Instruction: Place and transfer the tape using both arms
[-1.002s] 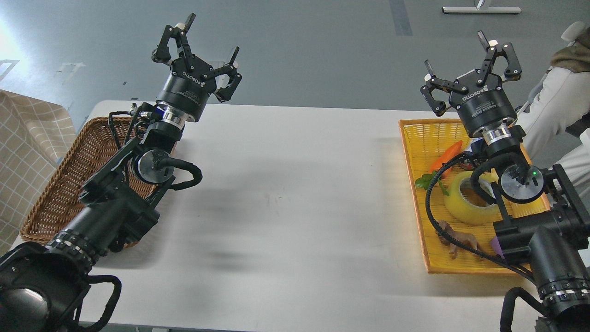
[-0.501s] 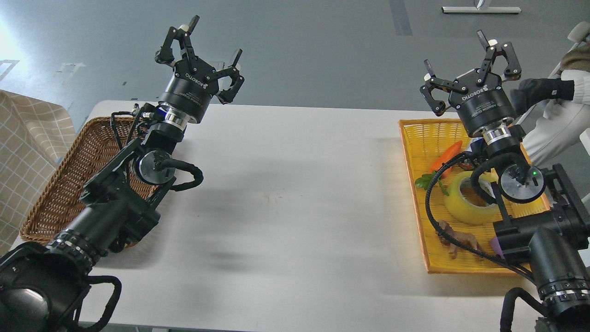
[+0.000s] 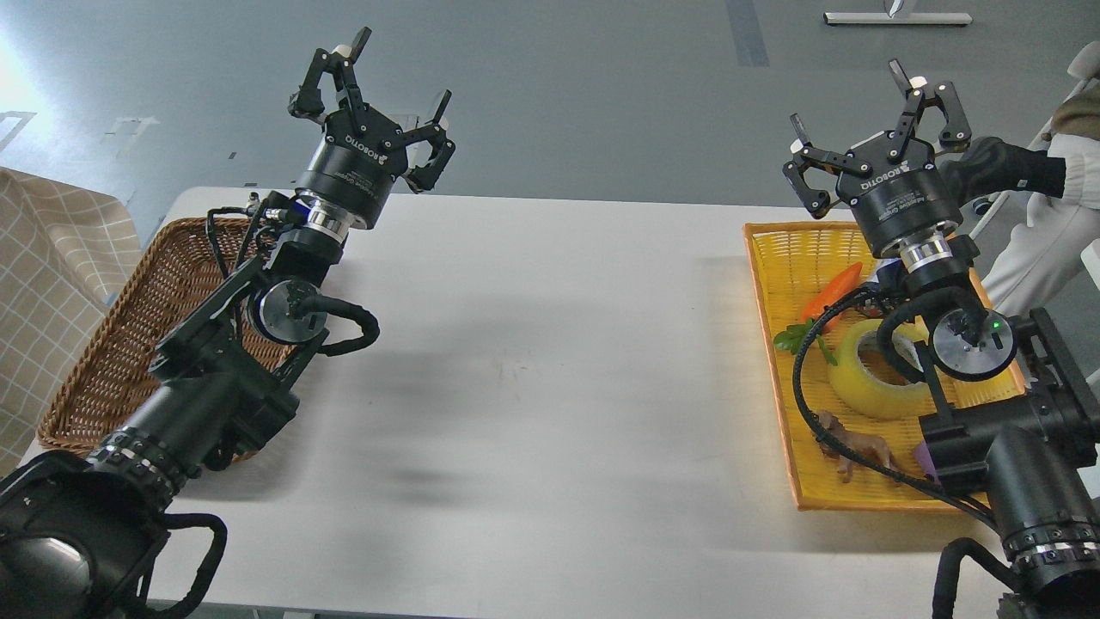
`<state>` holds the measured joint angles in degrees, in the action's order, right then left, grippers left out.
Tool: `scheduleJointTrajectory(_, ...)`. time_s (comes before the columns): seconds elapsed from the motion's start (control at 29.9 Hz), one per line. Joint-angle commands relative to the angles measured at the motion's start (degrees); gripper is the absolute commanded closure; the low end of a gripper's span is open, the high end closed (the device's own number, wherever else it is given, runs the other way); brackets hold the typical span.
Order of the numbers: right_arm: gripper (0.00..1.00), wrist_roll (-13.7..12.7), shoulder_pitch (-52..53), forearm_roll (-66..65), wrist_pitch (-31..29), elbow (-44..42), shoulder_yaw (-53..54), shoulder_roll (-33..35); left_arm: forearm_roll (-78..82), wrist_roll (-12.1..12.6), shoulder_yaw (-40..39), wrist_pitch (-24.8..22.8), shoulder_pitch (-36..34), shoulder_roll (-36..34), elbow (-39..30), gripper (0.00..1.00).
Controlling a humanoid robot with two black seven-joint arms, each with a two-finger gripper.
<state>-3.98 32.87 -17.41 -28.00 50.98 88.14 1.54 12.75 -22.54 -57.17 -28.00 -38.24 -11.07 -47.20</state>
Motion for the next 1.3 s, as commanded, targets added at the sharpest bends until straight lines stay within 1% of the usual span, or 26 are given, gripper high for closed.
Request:
scheduleJointTrajectory(0.0,0.0,0.0,0.0,0.0,0.0,0.1,0.0,0.0,0.0,0.0,-0.1,0.0,0.0,-0.1,0.0,0.02)
scheduleJointTrajectory(0.8,0.0,0.0,0.2,0.0,0.0,0.1,-0.3,0.0,0.0,-0.1,-0.1,0.0,0.0,0.0,-0.1,0.02)
scheduleJointTrajectory(1.04,0.0,-0.5,0.7,-0.8,0.0,0.1,-1.6,0.6,0.0,-0.1,-0.1,0.0,-0.1,0.0,-0.1,0.02)
scheduleJointTrajectory(1.14,0.0,-0.8,1.1,-0.9,0.0,0.1,-5.3,4.3,0.0,-0.1,-0.1,0.0,-0.1,0.0,-0.2,0.02)
scheduleJointTrajectory(1.24,0.0,-1.3,2.7,-0.9,0.0,0.2,-12.1,8.0,0.0,-0.1,-0.1,0.0,-0.1,0.0,-0.2,0.02)
scheduleJointTrajectory(1.27,0.0,-1.5,3.9,-1.0,0.0,0.2,-15.4,10.8,0.0,-0.1,-0.2,0.0,-0.1,0.0,-0.2,0.02)
